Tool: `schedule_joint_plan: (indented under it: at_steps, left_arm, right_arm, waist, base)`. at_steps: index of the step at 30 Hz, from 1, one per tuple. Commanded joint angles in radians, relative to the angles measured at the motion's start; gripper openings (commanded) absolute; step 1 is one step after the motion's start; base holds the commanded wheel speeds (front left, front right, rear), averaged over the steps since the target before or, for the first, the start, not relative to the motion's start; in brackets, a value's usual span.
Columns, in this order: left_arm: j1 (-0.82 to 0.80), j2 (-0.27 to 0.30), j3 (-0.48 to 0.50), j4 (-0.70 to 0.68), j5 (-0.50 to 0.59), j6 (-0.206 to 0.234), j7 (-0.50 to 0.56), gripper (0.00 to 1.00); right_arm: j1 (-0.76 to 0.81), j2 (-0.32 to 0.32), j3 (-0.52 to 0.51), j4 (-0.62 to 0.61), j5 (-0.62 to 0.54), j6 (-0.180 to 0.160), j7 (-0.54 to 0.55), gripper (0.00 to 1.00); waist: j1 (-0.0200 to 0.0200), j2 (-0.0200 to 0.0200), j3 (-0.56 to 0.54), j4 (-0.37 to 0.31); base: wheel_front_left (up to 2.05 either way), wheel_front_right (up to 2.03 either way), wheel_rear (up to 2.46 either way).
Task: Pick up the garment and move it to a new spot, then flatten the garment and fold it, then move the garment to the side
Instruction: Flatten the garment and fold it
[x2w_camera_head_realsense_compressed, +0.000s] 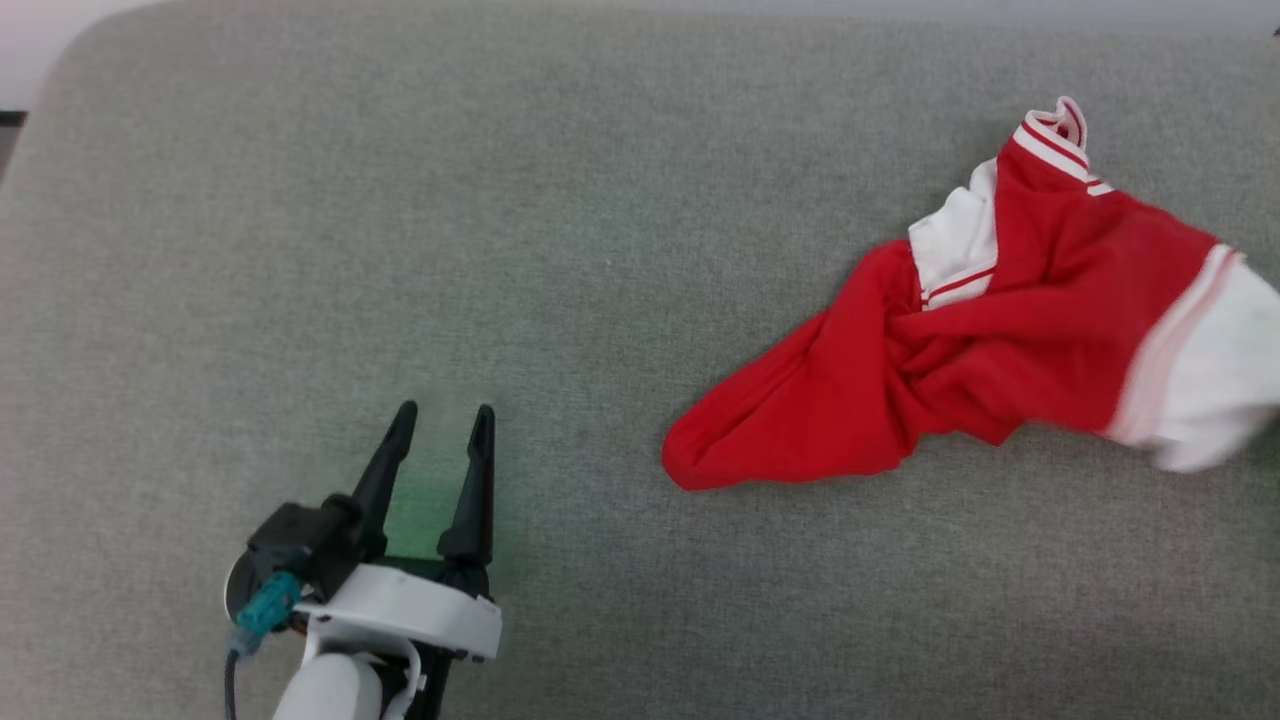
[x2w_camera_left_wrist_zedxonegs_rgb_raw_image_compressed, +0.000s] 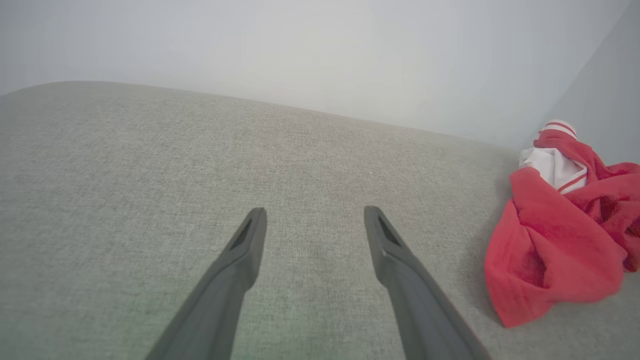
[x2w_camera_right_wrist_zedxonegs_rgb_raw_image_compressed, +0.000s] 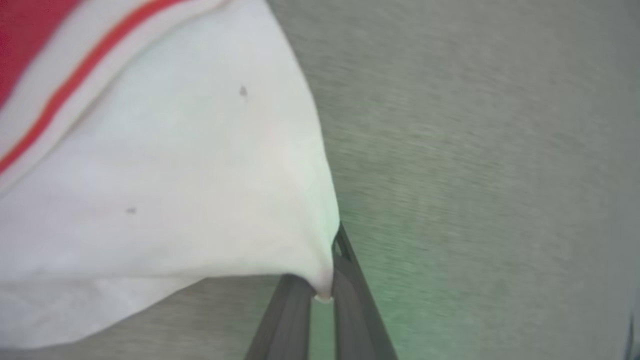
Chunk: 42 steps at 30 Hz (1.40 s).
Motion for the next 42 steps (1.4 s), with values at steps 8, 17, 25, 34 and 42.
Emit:
schedule_joint_plan:
  at_steps: [8, 17, 25, 34, 42]
  left_arm:
    - [-0.072, 0.029, -0.044, 0.002, -0.009, -0.004, 0.000, 1.00]
    - [-0.178, 0.087, -0.129, 0.023, -0.022, -0.004, 0.000, 1.00]
    - [-0.408, 0.232, -0.376, 0.063, -0.123, -0.004, 0.053, 1.00]
    - [-0.744, 0.316, -0.619, 0.166, -0.603, -0.004, 0.556, 1.00]
    - [-0.980, 0.248, -0.608, 0.412, -0.870, 0.026, 0.991, 1.00]
  right_arm:
    - [-0.091, -0.121, -0.161, 0.176, -0.153, -0.003, -0.113, 0.00]
    - [-0.171, -0.041, -0.308, 0.324, -0.312, -0.003, -0.298, 1.00]
    - [-0.094, 0.029, -0.366, 0.253, -0.308, -0.003, -0.561, 1.00]
    - [0.029, 0.231, -0.289, -0.074, -0.082, -0.003, -0.761, 1.00]
    - [0.082, 0.309, -0.237, -0.204, -0.031, -0.003, -0.780, 1.00]
  waist:
    - [0.0000, 0.0000, 0.067, 0.004]
    - [0.0000, 0.0000, 0.067, -0.016]
    - [0.0000, 0.0000, 0.036, -0.118]
    - [0.0000, 0.0000, 0.050, -0.300]
    - [0.0000, 0.0000, 0.092, -0.423]
  base:
    - [0.00, 0.00, 0.00]
    - [0.00, 0.00, 0.00]
    - [0.00, 0.00, 0.00]
    - [0.00, 0.00, 0.00]
    - [0.00, 0.00, 0.00]
